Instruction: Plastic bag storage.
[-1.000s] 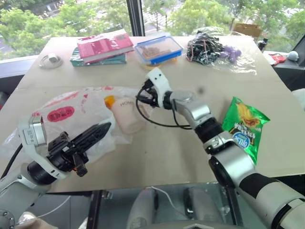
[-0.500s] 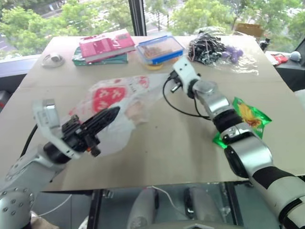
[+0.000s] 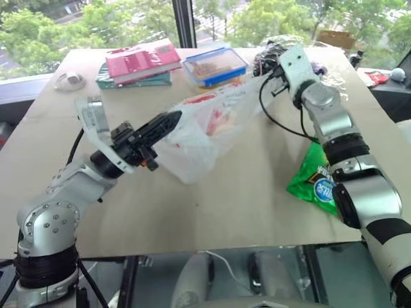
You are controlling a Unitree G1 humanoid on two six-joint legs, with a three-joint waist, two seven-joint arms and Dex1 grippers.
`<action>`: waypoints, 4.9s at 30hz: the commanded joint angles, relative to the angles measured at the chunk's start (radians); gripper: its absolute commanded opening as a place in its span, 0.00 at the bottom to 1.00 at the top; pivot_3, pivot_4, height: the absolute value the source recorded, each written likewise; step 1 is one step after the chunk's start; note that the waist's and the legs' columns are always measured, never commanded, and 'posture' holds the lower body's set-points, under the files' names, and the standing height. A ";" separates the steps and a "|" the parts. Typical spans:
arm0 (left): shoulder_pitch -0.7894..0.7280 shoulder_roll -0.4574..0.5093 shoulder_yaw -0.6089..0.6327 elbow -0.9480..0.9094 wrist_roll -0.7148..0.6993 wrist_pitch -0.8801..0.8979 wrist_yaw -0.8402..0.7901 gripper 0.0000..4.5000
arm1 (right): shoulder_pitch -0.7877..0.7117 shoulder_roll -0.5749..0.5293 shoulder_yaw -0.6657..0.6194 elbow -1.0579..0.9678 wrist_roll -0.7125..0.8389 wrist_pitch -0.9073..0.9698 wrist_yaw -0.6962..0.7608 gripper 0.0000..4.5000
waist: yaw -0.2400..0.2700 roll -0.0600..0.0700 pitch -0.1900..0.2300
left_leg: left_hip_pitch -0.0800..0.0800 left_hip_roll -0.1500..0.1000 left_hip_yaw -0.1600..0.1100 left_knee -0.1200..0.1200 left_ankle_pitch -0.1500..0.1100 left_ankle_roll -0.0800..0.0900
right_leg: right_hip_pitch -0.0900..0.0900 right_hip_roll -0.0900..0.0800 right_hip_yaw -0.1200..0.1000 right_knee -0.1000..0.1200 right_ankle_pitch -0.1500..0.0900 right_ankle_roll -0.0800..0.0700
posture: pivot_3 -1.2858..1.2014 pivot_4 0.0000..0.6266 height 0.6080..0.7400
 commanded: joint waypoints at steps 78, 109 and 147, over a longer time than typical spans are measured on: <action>-0.160 -0.089 -0.061 0.131 -0.012 0.197 -0.114 0.00 | 1.109 0.083 -0.808 -1.187 0.720 1.233 0.172 0.99 | 0.015 -0.011 -0.010 | 0.003 0.003 -0.001 0.008 -0.001 0.001 | 0.007 0.003 -0.001 0.000 -0.003 -0.002 | 0.52 0.24 1.00; -0.228 -0.067 -0.023 0.189 -0.091 0.240 -0.083 0.00 | 1.088 -0.249 -0.492 -1.501 1.368 1.077 0.113 0.01 | 0.022 -0.006 -0.007 | 0.002 0.003 0.000 0.008 -0.001 0.002 | 0.006 0.003 0.000 -0.001 -0.004 -0.001 | 0.52 0.24 1.00; 0.196 0.221 0.007 -0.176 0.071 0.188 -0.473 0.00 | 0.238 0.052 -0.004 -0.587 0.852 0.928 0.438 0.01 | 0.022 -0.003 -0.003 | 0.000 0.003 0.001 0.007 -0.002 0.003 | 0.002 0.002 0.001 -0.001 0.000 0.001 | 0.52 0.24 1.00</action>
